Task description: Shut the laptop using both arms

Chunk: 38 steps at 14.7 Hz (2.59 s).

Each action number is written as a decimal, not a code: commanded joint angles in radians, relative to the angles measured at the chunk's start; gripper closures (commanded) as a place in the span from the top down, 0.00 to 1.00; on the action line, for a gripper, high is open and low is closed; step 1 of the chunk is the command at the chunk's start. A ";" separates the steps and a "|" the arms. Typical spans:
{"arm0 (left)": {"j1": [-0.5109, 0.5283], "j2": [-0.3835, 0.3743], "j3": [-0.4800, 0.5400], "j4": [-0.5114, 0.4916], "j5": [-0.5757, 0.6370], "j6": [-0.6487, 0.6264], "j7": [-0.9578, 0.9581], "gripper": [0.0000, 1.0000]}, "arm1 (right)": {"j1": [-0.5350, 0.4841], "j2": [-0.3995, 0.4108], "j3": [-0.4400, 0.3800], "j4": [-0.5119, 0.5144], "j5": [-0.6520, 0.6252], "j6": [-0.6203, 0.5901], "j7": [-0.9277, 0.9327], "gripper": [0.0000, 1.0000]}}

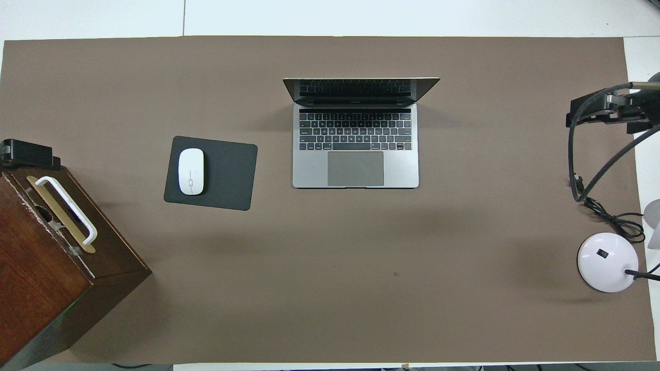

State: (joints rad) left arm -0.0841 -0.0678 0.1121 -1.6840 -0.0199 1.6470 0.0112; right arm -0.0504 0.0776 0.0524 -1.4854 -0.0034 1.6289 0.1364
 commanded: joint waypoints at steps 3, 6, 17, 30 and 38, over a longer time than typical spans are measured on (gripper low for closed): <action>0.004 -0.012 -0.006 0.000 0.009 -0.018 0.010 1.00 | -0.012 -0.009 0.012 -0.007 -0.013 0.017 -0.003 1.00; 0.000 -0.012 -0.006 0.000 0.009 -0.019 0.010 1.00 | -0.014 -0.006 0.012 0.002 -0.013 0.017 -0.004 1.00; -0.005 -0.026 -0.018 -0.020 0.009 -0.015 0.001 1.00 | -0.014 0.023 0.012 0.034 -0.030 0.041 -0.023 1.00; -0.005 -0.021 -0.018 -0.023 0.009 0.058 0.004 0.00 | -0.012 0.145 0.014 0.116 -0.046 0.236 -0.104 0.08; -0.032 -0.024 -0.022 -0.074 -0.002 0.189 0.006 0.00 | -0.014 0.145 0.014 0.117 -0.046 0.246 -0.129 0.00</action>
State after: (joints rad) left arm -0.0908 -0.0693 0.0865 -1.7200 -0.0207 1.7836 0.0119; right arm -0.0507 0.2092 0.0524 -1.3867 -0.0337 1.8660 0.0312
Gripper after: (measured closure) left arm 0.991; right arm 0.991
